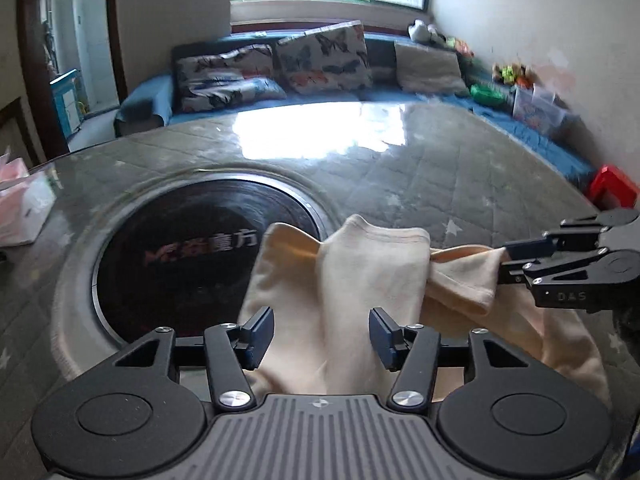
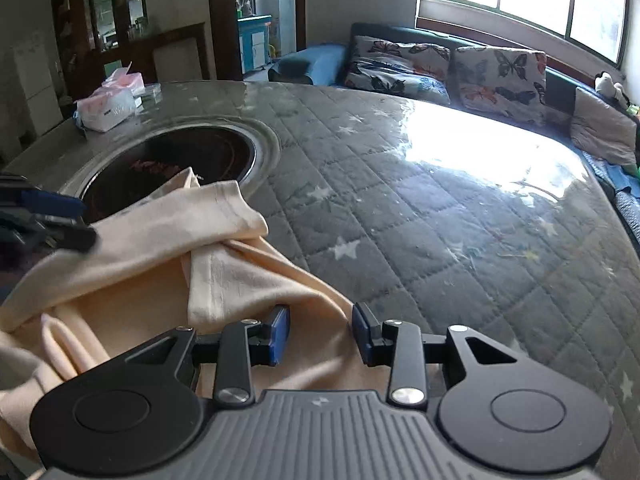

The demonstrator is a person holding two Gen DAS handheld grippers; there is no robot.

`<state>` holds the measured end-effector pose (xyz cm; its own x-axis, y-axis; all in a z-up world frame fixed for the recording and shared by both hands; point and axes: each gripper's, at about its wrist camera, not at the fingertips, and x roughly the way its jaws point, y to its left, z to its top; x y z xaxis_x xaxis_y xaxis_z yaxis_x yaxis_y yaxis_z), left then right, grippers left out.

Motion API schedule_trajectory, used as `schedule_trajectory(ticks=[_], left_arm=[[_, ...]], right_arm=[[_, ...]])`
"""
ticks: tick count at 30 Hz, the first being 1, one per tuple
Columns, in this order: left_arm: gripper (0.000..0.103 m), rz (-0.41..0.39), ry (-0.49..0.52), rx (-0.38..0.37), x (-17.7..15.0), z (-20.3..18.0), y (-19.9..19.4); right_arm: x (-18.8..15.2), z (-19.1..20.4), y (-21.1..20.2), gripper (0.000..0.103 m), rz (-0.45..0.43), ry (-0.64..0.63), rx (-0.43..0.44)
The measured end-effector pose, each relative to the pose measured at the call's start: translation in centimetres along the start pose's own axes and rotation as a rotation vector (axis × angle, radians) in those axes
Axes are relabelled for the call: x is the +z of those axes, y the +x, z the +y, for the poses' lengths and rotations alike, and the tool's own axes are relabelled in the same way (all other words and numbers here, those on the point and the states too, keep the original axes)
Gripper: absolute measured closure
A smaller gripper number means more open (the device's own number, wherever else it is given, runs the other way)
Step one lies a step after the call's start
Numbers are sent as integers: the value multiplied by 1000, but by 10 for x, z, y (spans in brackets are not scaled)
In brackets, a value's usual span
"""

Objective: Fold clothes

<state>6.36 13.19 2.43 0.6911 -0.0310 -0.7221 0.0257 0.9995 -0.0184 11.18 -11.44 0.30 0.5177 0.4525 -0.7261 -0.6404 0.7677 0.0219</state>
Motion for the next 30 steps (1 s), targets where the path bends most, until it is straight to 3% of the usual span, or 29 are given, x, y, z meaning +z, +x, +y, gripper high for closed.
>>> schedule_trajectory(ticks=[7, 9, 11, 14, 22, 30], left_arm=[[44, 40, 48, -28, -2, -13, 21], [60, 49, 44, -31, -3, -12, 25], [84, 46, 26, -45, -5, -8, 24], [93, 15, -6, -45, -5, 1, 15], [96, -98, -119, 26, -16, 40, -27], [96, -150, -293, 161, -55, 108, -81]], right_arm=[[2, 17, 1, 69, -10, -95, 26], [2, 20, 2, 72, -17, -105, 24], [3, 22, 1, 86, -23, -105, 29], [4, 25, -3, 93, -39, -99, 36], [1, 8, -36, 94, -110, -13, -47], [-31, -37, -87, 94, -163, 143, -227]])
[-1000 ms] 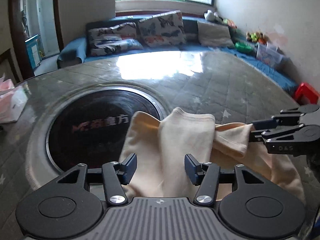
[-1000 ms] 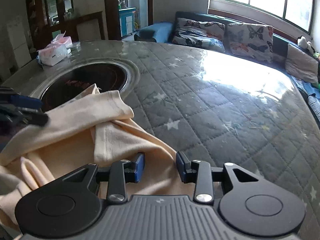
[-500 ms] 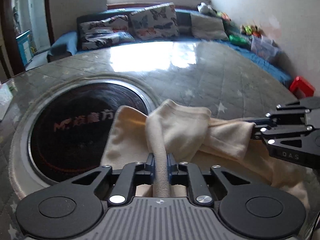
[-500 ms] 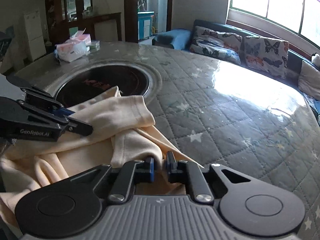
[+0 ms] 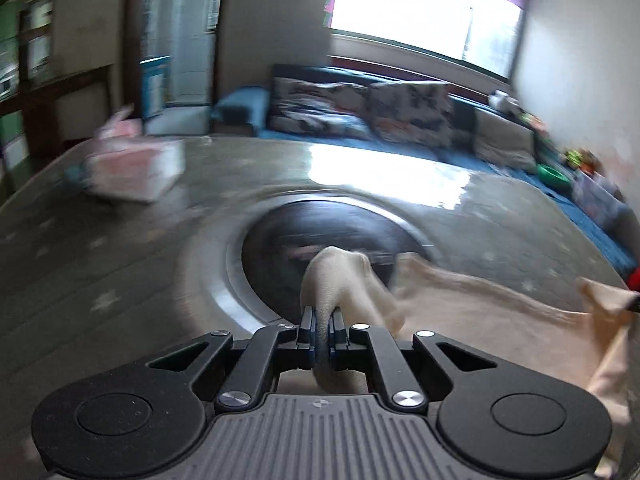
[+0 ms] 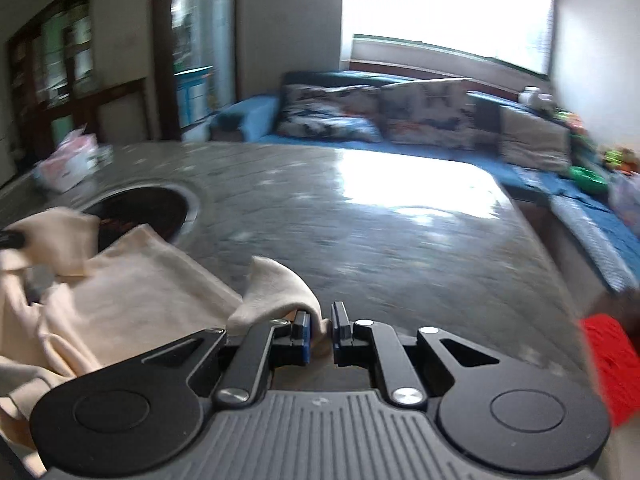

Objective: Fold clothes

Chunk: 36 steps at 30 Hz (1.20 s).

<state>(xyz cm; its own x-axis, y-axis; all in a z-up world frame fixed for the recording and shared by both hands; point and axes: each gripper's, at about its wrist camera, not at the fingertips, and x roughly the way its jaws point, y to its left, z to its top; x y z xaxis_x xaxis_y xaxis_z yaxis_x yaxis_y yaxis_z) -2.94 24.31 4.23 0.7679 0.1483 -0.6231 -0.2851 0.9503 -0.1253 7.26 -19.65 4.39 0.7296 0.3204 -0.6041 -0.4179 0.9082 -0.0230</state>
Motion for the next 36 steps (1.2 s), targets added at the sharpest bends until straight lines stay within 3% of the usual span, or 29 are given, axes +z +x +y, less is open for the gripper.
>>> schedule_trajectory(ticks=[6, 12, 15, 16, 19, 22, 28, 30, 32, 36], left_arm=[[96, 66, -59, 74, -28, 41, -18], [87, 112, -72, 129, -41, 54, -21], [74, 77, -34, 151, -36, 45, -30], [65, 64, -23, 156, -34, 42, -33], [61, 34, 3, 145, -24, 37, -36], [60, 22, 33, 121, -14, 26, -34], [57, 25, 120, 36, 2, -16, -6], [57, 33, 153, 9, 6, -33, 7], [57, 44, 181, -21, 11, -49, 21], [57, 52, 221, -52, 17, -74, 45]], right_arm=[[-32, -41, -37, 96, -9, 114, -175], [-51, -55, -49, 92, 29, 148, -170], [-52, -52, -44, 73, 33, 145, -137], [-51, -51, -39, 67, 37, 149, -125], [-48, -47, -25, 66, 55, 171, -95], [-49, -48, -8, 59, 76, 185, -104], [-55, -56, 18, 57, 122, 231, -129], [-58, -55, 18, 62, 115, 231, -128], [-60, -54, 16, 90, 106, 226, -113], [-62, -54, 6, 99, 93, 211, -136]])
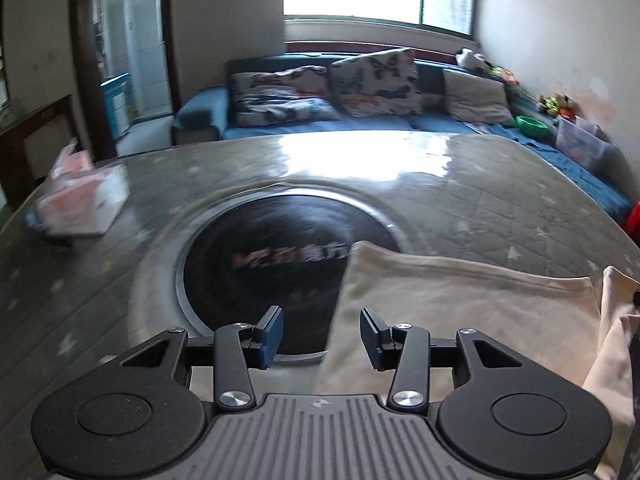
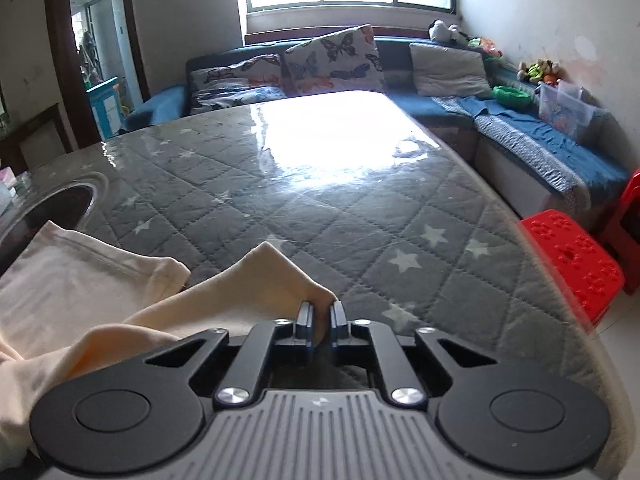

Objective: Fold clothes

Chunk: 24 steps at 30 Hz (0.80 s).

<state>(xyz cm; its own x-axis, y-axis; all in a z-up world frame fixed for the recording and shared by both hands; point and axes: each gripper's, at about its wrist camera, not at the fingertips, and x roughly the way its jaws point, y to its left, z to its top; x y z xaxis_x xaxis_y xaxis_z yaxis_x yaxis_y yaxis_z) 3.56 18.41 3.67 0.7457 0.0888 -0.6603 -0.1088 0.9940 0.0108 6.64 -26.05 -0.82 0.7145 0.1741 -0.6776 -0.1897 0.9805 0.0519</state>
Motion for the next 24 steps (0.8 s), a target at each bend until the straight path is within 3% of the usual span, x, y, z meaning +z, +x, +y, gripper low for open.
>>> schedule_trajectory(ticks=[7, 14, 18, 24], left_arm=[[57, 40, 35, 4, 7, -12, 30], [57, 84, 36, 14, 7, -4, 50], [57, 90, 60, 7, 7, -6, 57], [57, 103, 83, -6, 9, -12, 72]], right_arm=[[-12, -13, -57, 99, -78, -38, -138], [-30, -33, -68, 94, 16, -23, -260], [-17, -25, -70, 93, -22, -22, -174], [11, 19, -36, 83, 10, -108, 99]])
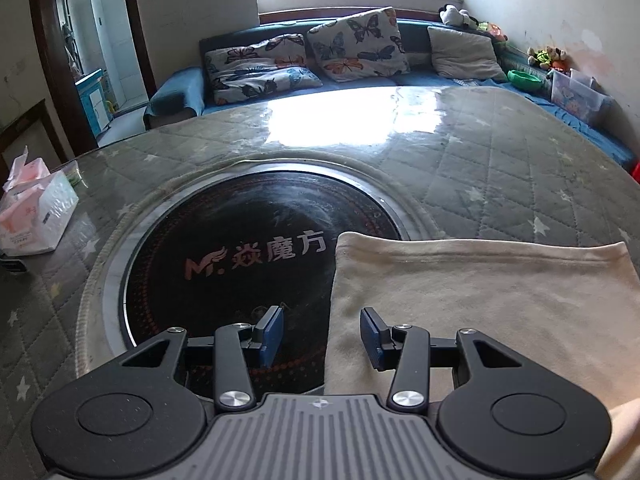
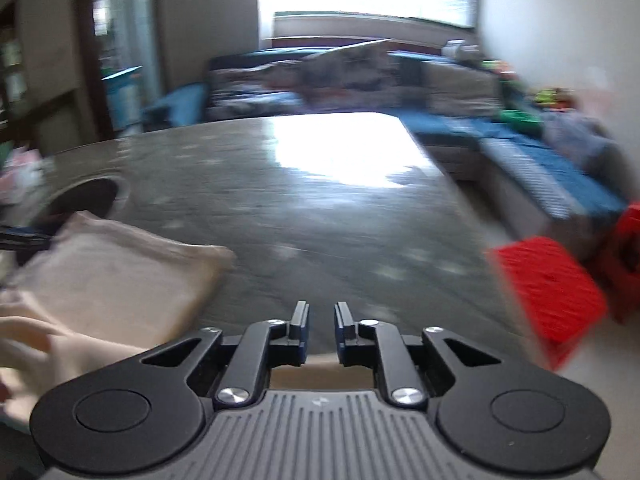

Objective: Fold clothes

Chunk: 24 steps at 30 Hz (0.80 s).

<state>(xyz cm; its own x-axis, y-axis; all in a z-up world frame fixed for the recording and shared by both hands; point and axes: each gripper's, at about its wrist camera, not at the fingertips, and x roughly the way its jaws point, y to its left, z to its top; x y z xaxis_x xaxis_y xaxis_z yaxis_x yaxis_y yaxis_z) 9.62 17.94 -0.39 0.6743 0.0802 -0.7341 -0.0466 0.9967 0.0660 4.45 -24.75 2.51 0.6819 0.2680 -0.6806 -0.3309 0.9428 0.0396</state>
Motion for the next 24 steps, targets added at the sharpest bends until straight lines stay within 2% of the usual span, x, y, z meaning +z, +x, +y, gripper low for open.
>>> schedule_trajectory(ticks=[4, 5, 7, 9, 13, 15, 17, 20, 24], left_arm=[[57, 3, 11, -11, 3, -3, 7], [57, 3, 14, -12, 4, -4, 9], [57, 3, 23, -15, 6, -5, 11], [58, 1, 31, -22, 8, -6, 14], [75, -11, 52, -50, 10, -9, 17], [86, -21, 65, -56, 11, -10, 18], [94, -29, 75, -51, 11, -11, 19], [98, -41, 74, -43, 15, -8, 20], [101, -71, 50, -1, 26, 5, 22]], right_arm=[[12, 24, 29, 77, 44, -33, 104], [15, 30, 37, 72, 55, -41, 129], [19, 40, 50, 67, 82, -56, 151], [22, 46, 62, 67, 105, -62, 170], [27, 48, 78, 68, 124, -48, 185], [29, 48, 82, 71, 128, -38, 178], [31, 49, 83, 91, 132, -35, 172], [38, 54, 85, 97, 128, -60, 175], [58, 62, 92, 98, 95, -102, 167]])
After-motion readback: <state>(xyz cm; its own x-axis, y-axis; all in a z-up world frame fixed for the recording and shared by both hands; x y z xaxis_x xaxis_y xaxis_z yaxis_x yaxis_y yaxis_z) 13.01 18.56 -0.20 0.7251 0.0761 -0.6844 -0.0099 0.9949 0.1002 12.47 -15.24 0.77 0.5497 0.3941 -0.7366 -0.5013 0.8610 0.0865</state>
